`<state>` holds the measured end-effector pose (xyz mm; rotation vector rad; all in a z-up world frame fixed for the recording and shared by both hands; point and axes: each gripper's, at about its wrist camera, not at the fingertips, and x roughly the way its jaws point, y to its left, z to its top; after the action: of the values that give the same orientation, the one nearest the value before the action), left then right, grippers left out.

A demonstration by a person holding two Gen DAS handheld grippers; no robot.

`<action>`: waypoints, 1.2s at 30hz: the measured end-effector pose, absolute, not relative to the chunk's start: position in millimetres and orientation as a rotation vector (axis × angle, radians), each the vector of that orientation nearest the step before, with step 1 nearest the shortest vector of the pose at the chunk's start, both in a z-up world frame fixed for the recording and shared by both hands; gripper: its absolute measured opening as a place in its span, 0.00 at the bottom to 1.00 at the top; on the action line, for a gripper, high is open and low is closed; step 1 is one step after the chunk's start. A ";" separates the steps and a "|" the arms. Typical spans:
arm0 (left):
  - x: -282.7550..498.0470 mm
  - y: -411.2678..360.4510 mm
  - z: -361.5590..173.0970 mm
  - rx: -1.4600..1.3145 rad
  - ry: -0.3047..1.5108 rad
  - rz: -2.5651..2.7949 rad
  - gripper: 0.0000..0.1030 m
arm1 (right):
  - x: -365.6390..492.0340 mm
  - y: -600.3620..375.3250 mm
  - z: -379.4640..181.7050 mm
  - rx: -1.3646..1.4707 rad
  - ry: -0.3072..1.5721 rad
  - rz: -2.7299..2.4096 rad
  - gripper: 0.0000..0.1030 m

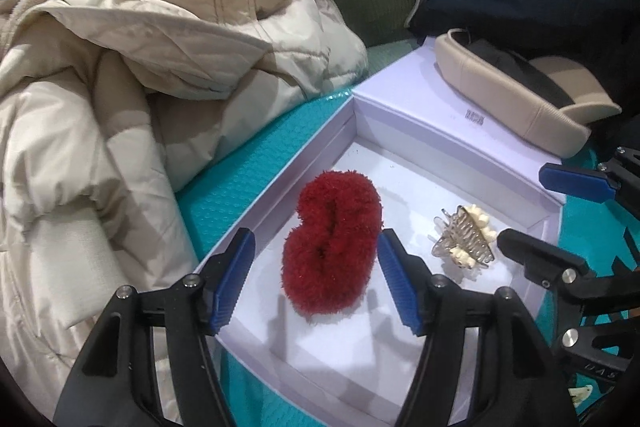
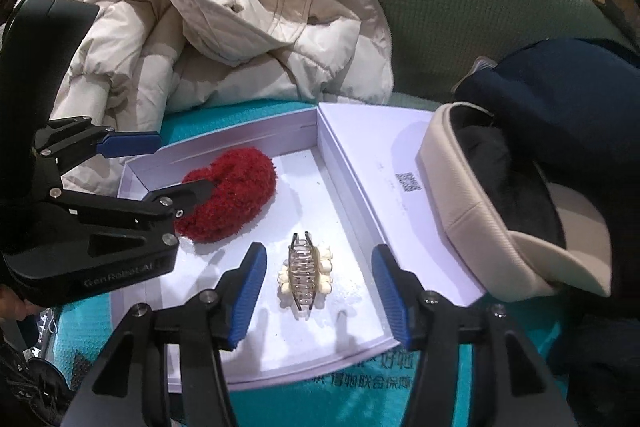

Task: Organize objects
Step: 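Open both tools to drop the scrunchie and claw clip into the box, then move both tools back toward the pink jar and cream claw clip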

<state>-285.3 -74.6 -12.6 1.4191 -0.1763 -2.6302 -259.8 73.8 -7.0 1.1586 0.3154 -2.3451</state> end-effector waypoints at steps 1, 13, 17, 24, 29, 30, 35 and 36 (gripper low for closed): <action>-283.1 -75.2 -9.3 1.405 -0.174 -2.634 0.60 | -257.1 75.0 -2.2 1.150 0.315 -2.355 0.53; -246.8 -69.4 34.0 1.314 -0.171 -2.674 0.60 | -223.6 92.3 39.8 1.073 0.271 -2.425 0.53; -232.4 -64.5 43.5 1.284 -0.169 -2.680 0.60 | -208.6 96.7 46.5 1.061 0.268 -2.442 0.53; -206.3 -51.7 58.7 1.243 -0.161 -2.700 0.60 | -182.2 106.7 57.5 1.044 0.274 -2.489 0.53; -182.6 -38.8 68.2 1.220 -0.170 -2.717 0.60 | -161.1 116.3 63.3 1.033 0.266 -2.514 0.53; -178.6 -36.6 69.4 1.217 -0.170 -2.720 0.60 | -155.4 118.9 64.5 1.031 0.262 -2.521 0.55; -154.6 -25.6 71.9 1.218 -0.163 -2.741 0.60 | -131.4 127.0 66.8 1.015 0.256 -2.537 0.57; -149.2 -22.8 71.1 1.221 -0.164 -2.741 0.60 | -126.2 128.8 67.0 1.013 0.255 -2.542 0.57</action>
<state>-149.2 -22.8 71.1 1.2208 -0.1639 -2.7406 -126.2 128.8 67.0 1.0128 0.2548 -2.5423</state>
